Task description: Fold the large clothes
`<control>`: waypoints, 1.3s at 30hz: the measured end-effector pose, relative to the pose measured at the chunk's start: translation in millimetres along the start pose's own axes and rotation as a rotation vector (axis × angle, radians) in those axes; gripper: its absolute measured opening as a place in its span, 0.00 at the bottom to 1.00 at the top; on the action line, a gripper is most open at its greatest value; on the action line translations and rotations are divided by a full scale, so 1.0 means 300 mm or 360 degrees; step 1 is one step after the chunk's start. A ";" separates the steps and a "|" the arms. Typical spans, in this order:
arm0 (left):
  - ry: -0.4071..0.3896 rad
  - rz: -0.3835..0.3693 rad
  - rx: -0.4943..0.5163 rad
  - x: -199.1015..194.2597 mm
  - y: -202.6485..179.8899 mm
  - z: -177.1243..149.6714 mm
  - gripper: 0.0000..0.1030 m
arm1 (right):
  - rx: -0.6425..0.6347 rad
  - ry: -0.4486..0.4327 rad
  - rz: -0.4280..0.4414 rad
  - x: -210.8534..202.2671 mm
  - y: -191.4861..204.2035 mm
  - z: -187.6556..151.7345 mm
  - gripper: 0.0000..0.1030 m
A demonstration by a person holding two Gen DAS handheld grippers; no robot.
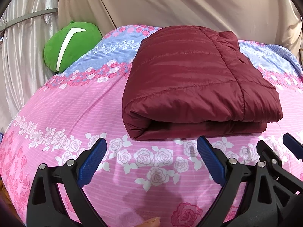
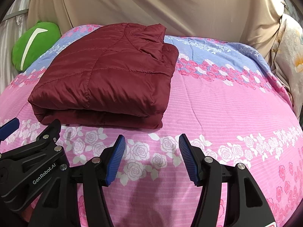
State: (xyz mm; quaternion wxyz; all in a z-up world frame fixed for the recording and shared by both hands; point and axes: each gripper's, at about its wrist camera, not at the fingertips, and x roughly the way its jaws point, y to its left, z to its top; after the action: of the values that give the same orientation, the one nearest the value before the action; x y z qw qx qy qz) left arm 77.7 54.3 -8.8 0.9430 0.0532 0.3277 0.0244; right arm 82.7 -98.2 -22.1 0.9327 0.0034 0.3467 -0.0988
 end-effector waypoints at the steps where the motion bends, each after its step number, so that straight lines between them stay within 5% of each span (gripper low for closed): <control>1: -0.0001 0.0000 0.0000 0.001 -0.001 0.000 0.91 | 0.0000 0.0000 -0.0001 0.000 0.000 0.000 0.56; 39: -0.0007 0.0002 0.0000 -0.002 0.001 -0.003 0.90 | 0.0001 -0.0007 -0.0019 -0.008 0.009 0.000 0.56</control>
State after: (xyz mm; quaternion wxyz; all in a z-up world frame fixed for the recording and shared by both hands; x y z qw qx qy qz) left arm 76.7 54.5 -9.1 0.9436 0.0536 0.3257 0.0248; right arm 81.3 -95.0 -20.8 0.9329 0.0015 0.3447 -0.1045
